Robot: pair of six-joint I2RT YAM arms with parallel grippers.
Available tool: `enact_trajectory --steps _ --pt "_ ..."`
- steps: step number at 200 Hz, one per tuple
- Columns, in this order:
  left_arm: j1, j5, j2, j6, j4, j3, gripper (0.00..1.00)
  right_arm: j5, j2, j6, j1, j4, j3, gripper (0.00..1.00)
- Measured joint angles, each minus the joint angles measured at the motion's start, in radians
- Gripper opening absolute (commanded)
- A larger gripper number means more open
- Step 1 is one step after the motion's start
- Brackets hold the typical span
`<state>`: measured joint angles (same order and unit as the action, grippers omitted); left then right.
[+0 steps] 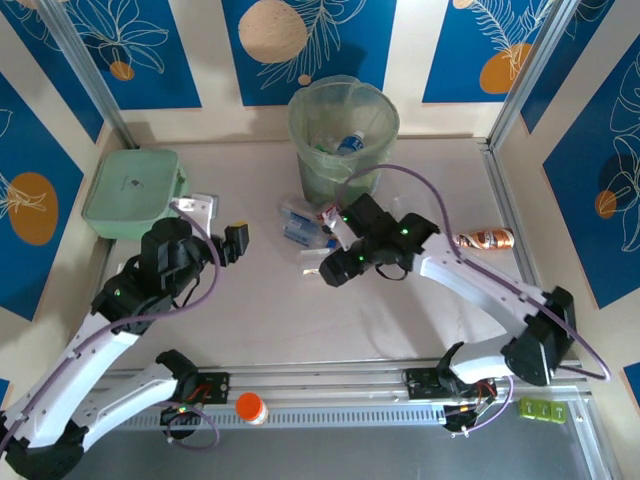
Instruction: Put the plastic bottles in the bin
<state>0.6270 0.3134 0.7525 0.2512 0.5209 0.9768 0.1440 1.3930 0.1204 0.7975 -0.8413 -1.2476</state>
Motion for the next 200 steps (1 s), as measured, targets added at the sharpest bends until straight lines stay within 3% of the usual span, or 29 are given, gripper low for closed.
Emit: enact_trajectory --steps 61,100,125,200 --pt "0.0 0.094 -0.092 -0.034 -0.053 -0.053 0.79 0.103 0.31 -0.247 0.029 0.02 -0.14 0.89" --pt "0.0 0.118 -0.103 -0.053 -0.076 -0.058 0.79 0.125 0.455 -0.317 0.01 0.026 -0.229 1.0" --pt "0.0 0.126 -0.104 -0.064 -0.082 -0.066 0.79 0.125 0.541 -0.323 -0.005 0.029 -0.296 1.0" --pt "0.0 0.133 -0.109 -0.077 -0.097 -0.073 0.79 0.008 0.584 -0.285 -0.035 0.019 -0.306 0.99"
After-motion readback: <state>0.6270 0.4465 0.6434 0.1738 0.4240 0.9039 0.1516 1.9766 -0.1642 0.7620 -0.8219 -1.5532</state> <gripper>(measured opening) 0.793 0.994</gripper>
